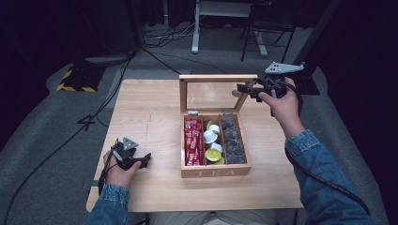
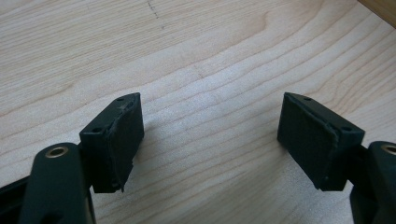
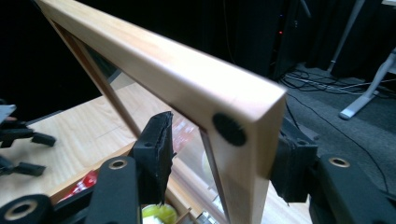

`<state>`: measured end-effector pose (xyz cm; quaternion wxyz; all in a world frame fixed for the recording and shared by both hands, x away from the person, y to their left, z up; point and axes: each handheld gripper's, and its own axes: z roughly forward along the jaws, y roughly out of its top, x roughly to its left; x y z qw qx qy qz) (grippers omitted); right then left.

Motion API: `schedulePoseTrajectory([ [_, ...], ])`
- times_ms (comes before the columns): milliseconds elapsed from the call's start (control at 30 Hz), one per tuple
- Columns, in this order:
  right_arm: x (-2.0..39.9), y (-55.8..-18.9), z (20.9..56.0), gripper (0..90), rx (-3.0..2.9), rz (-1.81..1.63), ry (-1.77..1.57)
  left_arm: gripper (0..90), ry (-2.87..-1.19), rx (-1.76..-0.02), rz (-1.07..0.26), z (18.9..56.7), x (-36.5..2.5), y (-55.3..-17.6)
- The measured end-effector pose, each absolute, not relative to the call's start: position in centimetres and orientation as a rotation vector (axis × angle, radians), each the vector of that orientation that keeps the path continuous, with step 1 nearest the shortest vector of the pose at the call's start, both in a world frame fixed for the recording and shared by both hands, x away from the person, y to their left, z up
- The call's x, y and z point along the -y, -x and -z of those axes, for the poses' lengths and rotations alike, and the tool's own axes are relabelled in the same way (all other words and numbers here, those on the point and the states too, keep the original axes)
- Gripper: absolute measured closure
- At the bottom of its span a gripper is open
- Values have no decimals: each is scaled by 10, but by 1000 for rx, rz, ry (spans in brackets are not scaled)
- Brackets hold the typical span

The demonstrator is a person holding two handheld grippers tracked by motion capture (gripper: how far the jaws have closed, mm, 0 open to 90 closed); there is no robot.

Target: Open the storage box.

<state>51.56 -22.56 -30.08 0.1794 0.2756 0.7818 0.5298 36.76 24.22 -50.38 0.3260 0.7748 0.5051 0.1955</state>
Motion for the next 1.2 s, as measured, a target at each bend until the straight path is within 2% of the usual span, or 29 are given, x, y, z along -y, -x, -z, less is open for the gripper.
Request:
schedulePoseTrajectory([
  [500, 219, -546, 316, 478, -2189, -1462, -849, 229, -2032, -1322, -508, 504, -243, -368],
  [900, 213, -562, 335, 415, -2198, -1423, -898, 225, -2030, -1325, -510, 504, -242, -368],
  [1200, 212, -573, 344, 410, -2211, -1386, -921, 226, -2033, -1323, -510, 504, -243, -368],
])
